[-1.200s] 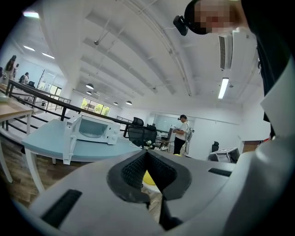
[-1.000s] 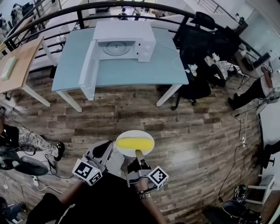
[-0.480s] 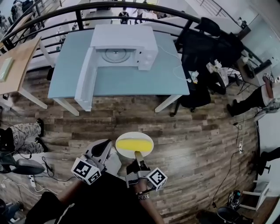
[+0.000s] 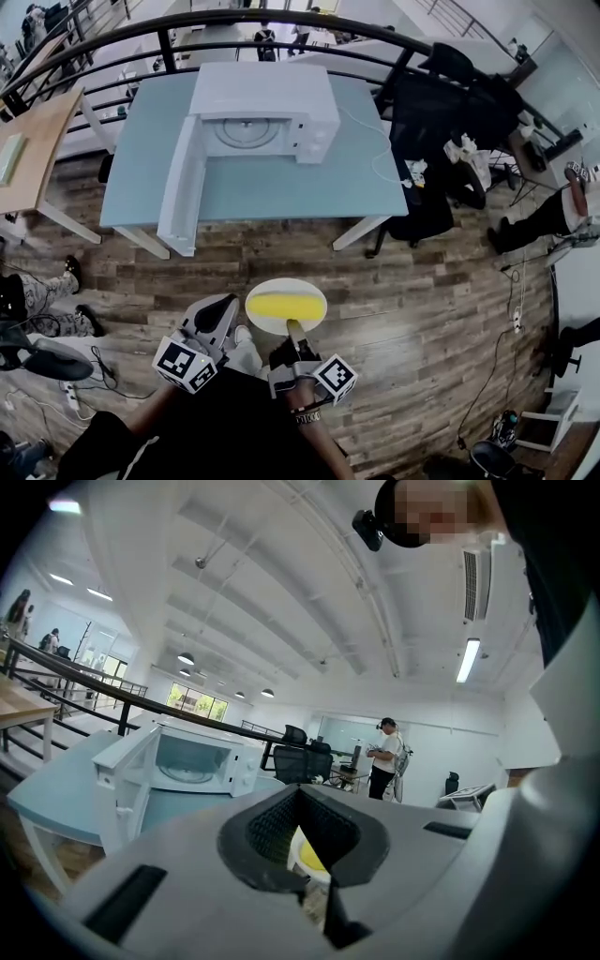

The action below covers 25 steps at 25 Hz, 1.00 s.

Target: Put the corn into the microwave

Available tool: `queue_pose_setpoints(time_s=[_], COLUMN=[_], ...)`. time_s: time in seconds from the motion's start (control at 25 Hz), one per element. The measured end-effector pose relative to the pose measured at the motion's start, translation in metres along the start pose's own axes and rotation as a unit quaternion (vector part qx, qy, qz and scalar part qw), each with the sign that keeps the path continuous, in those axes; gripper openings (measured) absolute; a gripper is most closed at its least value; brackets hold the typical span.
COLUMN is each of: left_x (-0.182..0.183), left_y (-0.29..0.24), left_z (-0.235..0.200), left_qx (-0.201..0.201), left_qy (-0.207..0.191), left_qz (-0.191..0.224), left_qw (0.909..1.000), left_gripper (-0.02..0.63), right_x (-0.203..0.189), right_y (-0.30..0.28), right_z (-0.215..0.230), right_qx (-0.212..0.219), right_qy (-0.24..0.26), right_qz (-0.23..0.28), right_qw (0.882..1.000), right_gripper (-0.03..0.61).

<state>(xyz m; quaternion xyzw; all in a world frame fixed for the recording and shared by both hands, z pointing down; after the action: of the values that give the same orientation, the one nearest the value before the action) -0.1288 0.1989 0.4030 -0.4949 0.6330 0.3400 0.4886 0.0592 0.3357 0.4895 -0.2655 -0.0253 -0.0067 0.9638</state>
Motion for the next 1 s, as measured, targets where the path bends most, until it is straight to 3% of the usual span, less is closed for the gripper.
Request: queue_pose_setpoints(time_s=[0.52,1.0], left_x=[0.008,0.013], left_y=[0.024,0.017], left_z=[-0.017,-0.035], left_qx=[0.055,0.079], left_qy=[0.005,0.001], left_qz=[0.028,0.027], left_qw=[0.9981,0.9965], left_gripper=[0.002,0.002], right_x=[-0.013,-0.009], right_y=[-0.032,-0.064], right_z=[-0.022,-0.039], right_qx=[-0.007,-0.005], right_qy=[0.02,0.025], right_qz=[-0.041,-0.066], right_qw=[0.999,0.997], right_gripper=[0.026,0.026])
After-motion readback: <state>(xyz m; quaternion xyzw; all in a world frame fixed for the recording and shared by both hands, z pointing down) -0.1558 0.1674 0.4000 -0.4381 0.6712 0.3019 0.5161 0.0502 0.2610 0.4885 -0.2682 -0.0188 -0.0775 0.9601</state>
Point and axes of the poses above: the fingertips, and each gripper's own axes: y backward along the fingers, z to its right, x out of its top, the point moved 9 cm from there along y, backward along the fingers, and after that the axes turned 12 degrees about -x, right-handed, at the moved point
